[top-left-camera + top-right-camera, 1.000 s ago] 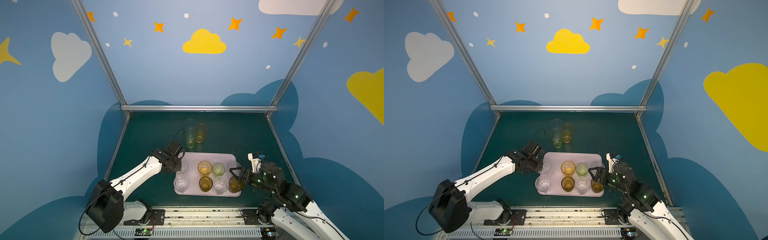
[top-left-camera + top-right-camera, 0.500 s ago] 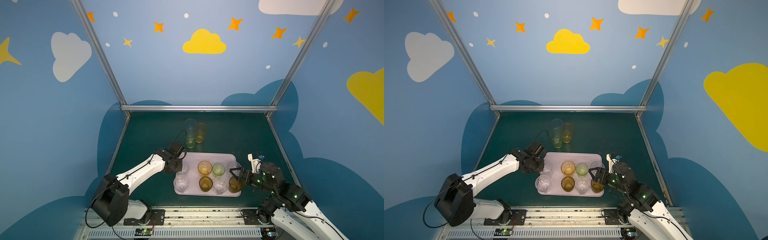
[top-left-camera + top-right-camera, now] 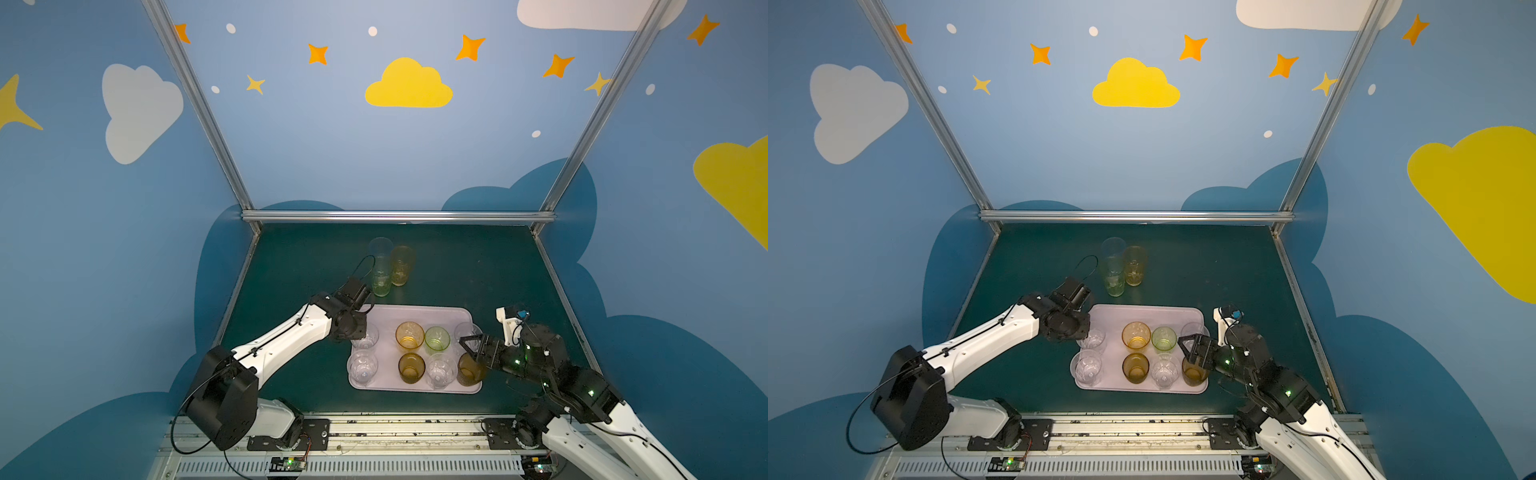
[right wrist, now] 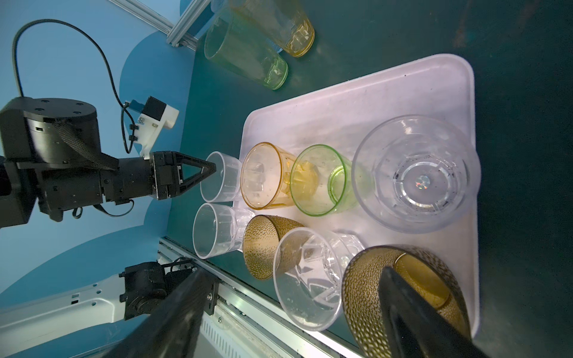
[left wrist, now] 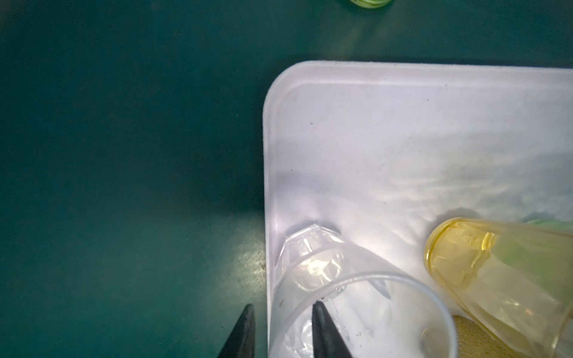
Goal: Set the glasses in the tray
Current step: 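Lower the clear glass onto the tray corner and open the left gripper, then withdraw the left gripper from the tray while the right gripper rises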
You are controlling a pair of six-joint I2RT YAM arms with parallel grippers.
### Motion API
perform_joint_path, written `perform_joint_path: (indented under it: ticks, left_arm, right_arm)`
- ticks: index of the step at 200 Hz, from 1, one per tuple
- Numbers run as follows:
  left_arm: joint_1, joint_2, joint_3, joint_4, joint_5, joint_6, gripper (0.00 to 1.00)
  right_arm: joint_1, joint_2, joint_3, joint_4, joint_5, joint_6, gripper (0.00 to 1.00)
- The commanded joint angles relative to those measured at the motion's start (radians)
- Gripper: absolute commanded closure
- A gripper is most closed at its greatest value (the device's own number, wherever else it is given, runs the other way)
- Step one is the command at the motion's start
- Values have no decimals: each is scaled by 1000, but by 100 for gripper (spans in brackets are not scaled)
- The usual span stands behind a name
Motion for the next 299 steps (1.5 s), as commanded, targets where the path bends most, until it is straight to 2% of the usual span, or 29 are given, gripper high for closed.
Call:
perform_joint_path:
  ticks: [1,28,71,109,157,166,247,277,299]
  left_arm:
    - [1,-14,30,-28,-42,11,62]
    - [1,-23,42,-30,-40,11,50]
    - [-1,-83,52,-30,-17,25,15]
    - [0,-148,50,-27,-3,34,0]
    - [0,-218,47,-51,-5,39,0]
    - [0,-235,44,-53,-12,39,0]
    - [36,-397,38,-131,-99,86,0]
    - [72,-513,-33,-119,-93,93,0]
    - [115,-621,-108,-87,-97,99,0]
  right_arm:
    - [-8,-3,-4,-24,3,-1,14]
    - [-11,2,17,-42,-2,-15,14]
    - [-12,-30,9,-48,2,-3,14]
    - [-15,-49,10,-58,4,-1,14]
    - [-17,-24,32,-63,4,-11,14]
    - [-18,-9,76,-72,-1,-5,14]
    - [-31,233,301,-149,-17,-130,14]
    - [-38,302,324,-126,-40,-192,14]
    - [-43,355,325,-55,-1,-229,14]
